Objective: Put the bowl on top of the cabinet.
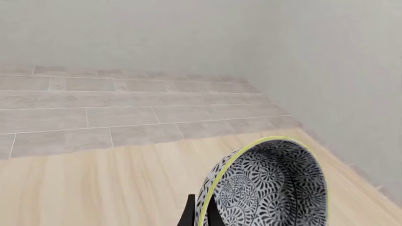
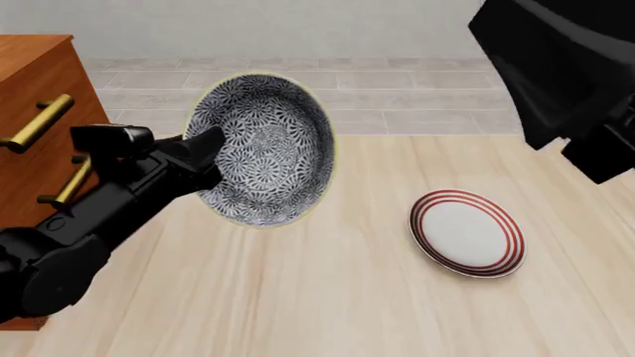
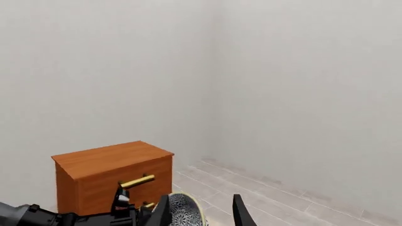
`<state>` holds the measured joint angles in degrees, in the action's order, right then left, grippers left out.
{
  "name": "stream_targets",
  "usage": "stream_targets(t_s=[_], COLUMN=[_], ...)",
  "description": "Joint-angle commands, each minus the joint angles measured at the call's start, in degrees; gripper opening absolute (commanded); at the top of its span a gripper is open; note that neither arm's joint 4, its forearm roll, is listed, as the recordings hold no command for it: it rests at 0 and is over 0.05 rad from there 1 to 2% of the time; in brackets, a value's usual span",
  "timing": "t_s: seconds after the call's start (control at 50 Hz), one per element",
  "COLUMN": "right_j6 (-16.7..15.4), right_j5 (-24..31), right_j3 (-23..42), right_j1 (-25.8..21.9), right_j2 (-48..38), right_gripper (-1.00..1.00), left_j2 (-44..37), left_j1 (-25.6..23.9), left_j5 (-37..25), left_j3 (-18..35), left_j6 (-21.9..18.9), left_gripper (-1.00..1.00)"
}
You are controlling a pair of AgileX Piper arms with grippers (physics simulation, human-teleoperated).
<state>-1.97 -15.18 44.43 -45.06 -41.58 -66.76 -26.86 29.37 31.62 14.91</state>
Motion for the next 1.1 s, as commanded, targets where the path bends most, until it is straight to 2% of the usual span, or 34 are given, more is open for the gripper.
stream_targets(t_s=[0.02,0.06,0.12,0.18,0.2,0.22,0.3,0.36,0.44,0.48,0.52,0.76,0.8,0.84,0.88,0.98,1.1], right_j6=[3.46,3.96,6.9,8.2,8.2,6.7,6.2,6.08,8.16,10.88,11.03,13.05,13.05,12.85,13.07,13.86,13.22], right_j5=[-11.0,-12.96,-16.89,-19.36,-20.38,-21.16,-22.83,-24.6,-26.59,-27.93,-28.71,-29.35,-29.25,-28.74,-28.41,-28.44,-28.5], right_j3=[-11.5,-13.34,-16.77,-18.91,-19.92,-20.89,-22.43,-24.37,-26.0,-27.08,-27.9,-29.64,-29.72,-29.91,-29.97,-30.17,-30.37], right_j1=[1.25,1.52,3.16,3.91,3.71,2.63,1.87,1.48,2.95,4.88,5.01,5.98,5.94,5.76,5.67,6.1,4.94], right_j2=[8.44,8.7,10.0,11.02,11.54,11.64,11.13,11.88,12.37,12.22,11.55,12.15,12.25,13.04,13.45,13.82,13.51], right_gripper=[1.0,1.0,1.0,1.0,1.0,1.0,1.0,1.0,1.0,1.0,1.0,1.0,1.0,1.0,1.0,1.0,1.0], left_j2=[1.15,1.32,1.67,1.63,1.74,1.46,1.75,0.83,-0.48,-0.75,-0.96,-1.4,-1.21,-1.47,-1.77,-1.7,-1.31], left_j1=[-1.49,-1.6,-1.65,-1.75,-1.76,-2.08,-2.26,-2.46,-3.15,-3.34,-3.25,-2.43,-2.56,-4.25,-4.24,-4.7,-4.31], left_j5=[-7.11,-8.37,-10.51,-11.84,-12.45,-13.54,-15.05,-18.31,-22.99,-25.51,-27.89,-37.69,-38.23,-39.2,-40.71,-44.72,-48.8], left_j3=[4.33,4.96,6.21,7.11,7.52,8.29,9.35,11.51,14.32,15.85,17.36,23.24,23.65,24.37,25.32,27.71,30.24], left_j6=[-2.42,-2.53,-3.27,-2.61,-2.96,-3.0,-2.9,-4.31,-4.78,-4.71,-4.93,-5.05,-5.09,-2.75,-4.15,-3.15,-3.14], left_gripper=[-1.0,-1.0,-1.0,-1.0,-1.0,-1.0,-1.0,-1.0,-1.0,-1.0,-1.0,-1.0,-1.0,-1.0,-1.0,-1.0,-1.0])
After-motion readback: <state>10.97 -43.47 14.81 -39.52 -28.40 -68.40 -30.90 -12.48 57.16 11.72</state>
